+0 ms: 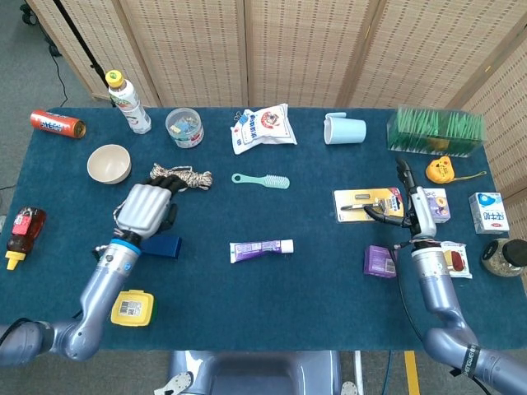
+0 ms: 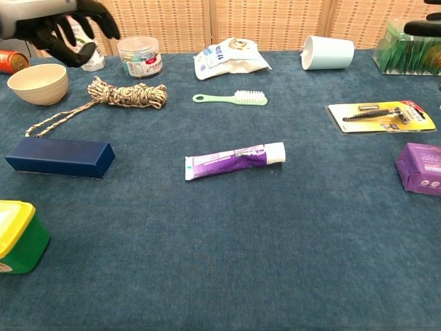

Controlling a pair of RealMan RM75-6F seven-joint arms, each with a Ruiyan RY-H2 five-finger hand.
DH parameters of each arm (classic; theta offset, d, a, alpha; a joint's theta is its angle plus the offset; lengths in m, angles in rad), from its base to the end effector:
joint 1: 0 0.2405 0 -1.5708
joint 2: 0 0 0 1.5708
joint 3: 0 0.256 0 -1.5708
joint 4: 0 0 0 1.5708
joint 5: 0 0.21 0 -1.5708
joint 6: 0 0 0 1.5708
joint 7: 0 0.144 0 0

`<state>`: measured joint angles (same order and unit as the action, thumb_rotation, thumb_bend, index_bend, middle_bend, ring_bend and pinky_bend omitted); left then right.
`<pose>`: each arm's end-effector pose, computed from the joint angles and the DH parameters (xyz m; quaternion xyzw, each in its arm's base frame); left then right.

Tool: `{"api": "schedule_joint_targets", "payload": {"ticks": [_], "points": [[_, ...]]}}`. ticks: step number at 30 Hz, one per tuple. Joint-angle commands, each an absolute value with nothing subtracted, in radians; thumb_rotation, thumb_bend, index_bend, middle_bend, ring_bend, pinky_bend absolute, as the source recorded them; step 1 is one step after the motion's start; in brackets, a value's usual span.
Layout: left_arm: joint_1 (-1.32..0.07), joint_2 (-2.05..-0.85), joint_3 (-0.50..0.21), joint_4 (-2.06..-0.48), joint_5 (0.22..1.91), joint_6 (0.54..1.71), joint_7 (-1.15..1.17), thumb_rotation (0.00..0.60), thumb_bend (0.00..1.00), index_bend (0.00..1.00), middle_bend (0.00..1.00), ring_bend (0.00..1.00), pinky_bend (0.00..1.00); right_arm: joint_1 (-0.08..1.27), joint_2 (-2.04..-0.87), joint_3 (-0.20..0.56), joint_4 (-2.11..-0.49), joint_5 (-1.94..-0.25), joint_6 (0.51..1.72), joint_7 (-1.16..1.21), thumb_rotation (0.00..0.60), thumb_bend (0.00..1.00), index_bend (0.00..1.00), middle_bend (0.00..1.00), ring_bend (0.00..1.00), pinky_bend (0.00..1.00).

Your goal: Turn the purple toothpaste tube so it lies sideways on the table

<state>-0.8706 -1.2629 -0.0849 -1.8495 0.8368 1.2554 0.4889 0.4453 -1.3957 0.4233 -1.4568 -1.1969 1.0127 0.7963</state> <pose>-0.1242 0.3401 0.0753 -0.6992 -0.3571 -0.3710 0.4959 -0.2344 -0.3539 0.0937 0.3273 -0.6492 0.6279 0.2777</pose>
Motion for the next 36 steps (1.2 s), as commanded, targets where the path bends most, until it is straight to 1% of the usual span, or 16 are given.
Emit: {"api": "schedule_joint_targets", "payload": {"ticks": [1, 4, 7, 11, 14, 16, 28, 31, 36], "points": [[-0.806, -1.232, -0.054, -1.84, 0.894, 1.304, 0.432, 0.579, 0.61, 0.27, 0.26, 0.24, 0.31, 0.439, -1.388, 0.396, -1.441, -1.22, 1.03, 0.748, 0.598, 0.0, 0.0, 0.0, 0.0, 0.0], [-0.752, -1.211, -0.038, -1.828, 0.938, 1.337, 0.384, 0.578, 0.61, 0.28, 0.27, 0.25, 0.31, 0.432, -1.381, 0.37, -1.429, -1.24, 1.042, 0.709, 0.6, 0.0, 0.01, 0.0, 0.0, 0.0], [-0.646, -1.163, -0.002, -1.802, 1.011, 1.405, 0.271, 0.579, 0.61, 0.28, 0.27, 0.25, 0.32, 0.416, -1.361, 0.327, -1.395, -1.28, 1.078, 0.619, 0.6, 0.0, 0.03, 0.0, 0.0, 0.0], [-0.564, -1.133, 0.034, -1.773, 1.08, 1.425, 0.18, 0.578, 0.61, 0.28, 0.27, 0.24, 0.32, 0.395, -1.345, 0.298, -1.393, -1.291, 1.108, 0.56, 0.6, 0.0, 0.06, 0.0, 0.0, 0.0], [-0.525, -1.123, 0.045, -1.761, 1.105, 1.441, 0.153, 0.577, 0.61, 0.28, 0.27, 0.24, 0.32, 0.382, -1.335, 0.285, -1.396, -1.296, 1.125, 0.532, 0.6, 0.0, 0.07, 0.0, 0.0, 0.0], [-0.478, -1.115, 0.057, -1.734, 1.13, 1.472, 0.125, 0.578, 0.61, 0.28, 0.27, 0.23, 0.32, 0.366, -1.324, 0.264, -1.393, -1.306, 1.148, 0.474, 0.6, 0.0, 0.08, 0.0, 0.0, 0.0], [-0.324, -1.141, 0.071, -1.59, 1.286, 1.57, -0.051, 0.576, 0.61, 0.28, 0.27, 0.22, 0.32, 0.295, -1.279, 0.186, -1.436, -1.329, 1.24, 0.255, 0.6, 0.0, 0.11, 0.0, 0.0, 0.0], [-0.276, -1.143, 0.07, -1.577, 1.304, 1.605, -0.079, 0.577, 0.61, 0.28, 0.27, 0.21, 0.32, 0.259, -1.259, 0.165, -1.463, -1.334, 1.287, 0.198, 0.6, 0.0, 0.11, 0.0, 0.0, 0.0], [-0.228, -1.133, 0.073, -1.574, 1.331, 1.619, -0.102, 0.577, 0.61, 0.28, 0.27, 0.21, 0.32, 0.216, -1.222, 0.14, -1.517, -1.342, 1.337, 0.136, 0.6, 0.0, 0.1, 0.0, 0.0, 0.0]]}}
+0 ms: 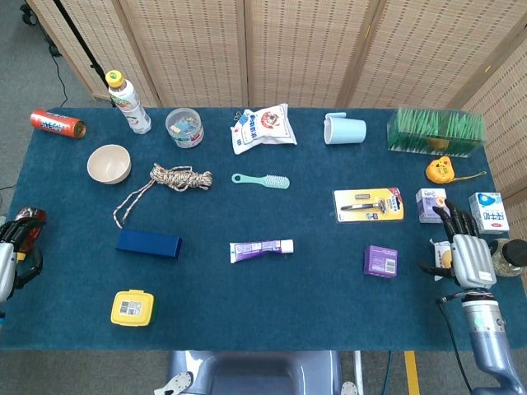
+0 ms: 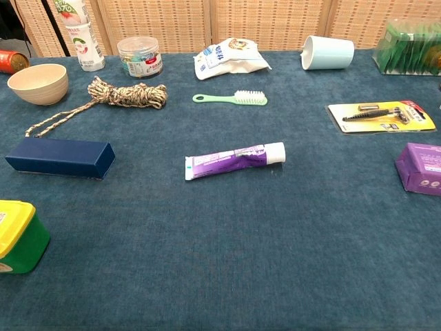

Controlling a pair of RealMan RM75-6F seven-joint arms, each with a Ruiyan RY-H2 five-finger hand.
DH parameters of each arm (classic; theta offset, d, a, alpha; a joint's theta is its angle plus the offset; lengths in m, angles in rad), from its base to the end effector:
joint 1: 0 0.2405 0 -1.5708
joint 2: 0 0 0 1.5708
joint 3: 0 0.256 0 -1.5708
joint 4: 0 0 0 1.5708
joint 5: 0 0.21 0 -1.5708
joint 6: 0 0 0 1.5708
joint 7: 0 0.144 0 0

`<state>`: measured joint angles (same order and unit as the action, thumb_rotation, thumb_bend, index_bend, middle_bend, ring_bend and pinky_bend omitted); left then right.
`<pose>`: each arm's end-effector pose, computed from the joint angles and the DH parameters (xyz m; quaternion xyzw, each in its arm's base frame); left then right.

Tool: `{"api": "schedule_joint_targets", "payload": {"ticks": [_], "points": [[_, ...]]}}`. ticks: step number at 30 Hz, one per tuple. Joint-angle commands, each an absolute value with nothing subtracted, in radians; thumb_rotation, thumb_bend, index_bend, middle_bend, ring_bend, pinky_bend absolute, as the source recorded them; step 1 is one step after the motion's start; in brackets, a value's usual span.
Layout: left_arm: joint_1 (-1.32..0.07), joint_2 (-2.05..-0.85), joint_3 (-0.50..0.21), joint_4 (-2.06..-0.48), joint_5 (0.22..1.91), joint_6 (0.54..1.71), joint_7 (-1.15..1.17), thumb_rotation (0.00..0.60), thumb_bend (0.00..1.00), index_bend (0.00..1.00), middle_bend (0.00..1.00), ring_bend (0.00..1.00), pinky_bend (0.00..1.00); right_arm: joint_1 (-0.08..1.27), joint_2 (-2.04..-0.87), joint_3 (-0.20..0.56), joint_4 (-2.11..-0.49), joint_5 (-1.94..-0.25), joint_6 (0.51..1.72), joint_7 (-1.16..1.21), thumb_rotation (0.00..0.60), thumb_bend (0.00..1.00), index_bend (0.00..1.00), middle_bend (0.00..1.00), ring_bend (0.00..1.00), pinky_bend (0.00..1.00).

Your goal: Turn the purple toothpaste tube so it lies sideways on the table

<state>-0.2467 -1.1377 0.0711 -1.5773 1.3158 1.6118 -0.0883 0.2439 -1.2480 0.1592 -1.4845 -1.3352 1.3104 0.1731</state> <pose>-0.3127 0.2070 0.1686 -0.5551 -0.3903 -0.4238 0.6000 -0.3108 -0.2548 0.1312 0.5401 -0.4577 0.4455 0.5480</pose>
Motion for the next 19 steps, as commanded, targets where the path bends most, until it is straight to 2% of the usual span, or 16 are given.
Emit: {"api": "schedule_joint_targets", "payload": {"ticks": [1, 19], "points": [[-0.221, -1.131, 0.073, -1.573, 1.34, 1.617, -0.107, 0.577, 0.61, 0.28, 0.27, 0.21, 0.32, 0.206, -1.213, 0.136, -1.529, -1.341, 1.347, 0.122, 0.6, 0.0, 0.1, 0.0, 0.0, 0.0], [-0.214, -1.075, 0.025, -1.618, 1.397, 1.519, -0.122, 0.576, 0.61, 0.28, 0.26, 0.21, 0.32, 0.17, -1.203, 0.129, -1.542, -1.355, 1.38, 0.134, 0.6, 0.0, 0.09, 0.0, 0.0, 0.0]]}}
